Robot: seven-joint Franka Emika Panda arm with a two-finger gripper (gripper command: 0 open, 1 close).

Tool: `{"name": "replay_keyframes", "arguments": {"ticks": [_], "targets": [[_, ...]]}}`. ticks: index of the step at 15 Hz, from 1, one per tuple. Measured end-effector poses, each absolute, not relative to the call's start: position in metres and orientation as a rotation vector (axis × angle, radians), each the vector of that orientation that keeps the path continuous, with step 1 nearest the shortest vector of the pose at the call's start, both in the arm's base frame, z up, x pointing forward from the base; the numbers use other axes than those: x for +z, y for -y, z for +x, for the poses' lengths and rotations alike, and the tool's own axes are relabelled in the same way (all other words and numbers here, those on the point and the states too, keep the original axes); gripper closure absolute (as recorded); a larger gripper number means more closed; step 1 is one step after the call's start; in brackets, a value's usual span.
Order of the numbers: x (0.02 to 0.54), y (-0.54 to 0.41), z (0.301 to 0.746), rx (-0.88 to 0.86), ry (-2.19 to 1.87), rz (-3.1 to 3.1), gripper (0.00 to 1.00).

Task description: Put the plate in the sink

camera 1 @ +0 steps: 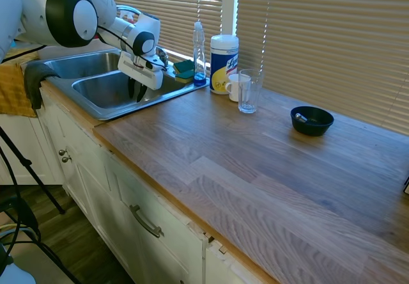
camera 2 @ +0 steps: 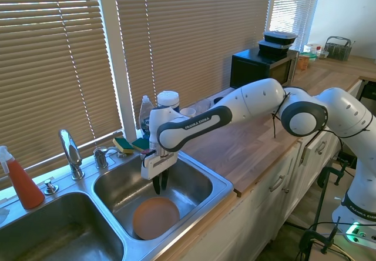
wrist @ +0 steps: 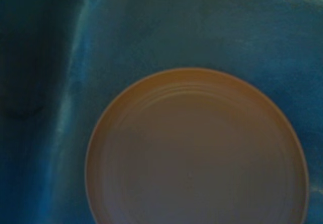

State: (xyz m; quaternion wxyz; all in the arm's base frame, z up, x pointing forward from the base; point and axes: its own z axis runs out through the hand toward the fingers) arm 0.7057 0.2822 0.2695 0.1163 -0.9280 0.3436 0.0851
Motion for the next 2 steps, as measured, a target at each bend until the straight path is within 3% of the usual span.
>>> {"name": "replay_keyframes", "arguments": {"ticks": [2], "targets": [[0.2865, -0.2794, 0.7067, 0.228, -1.006, -2.704, 0.0]]}}
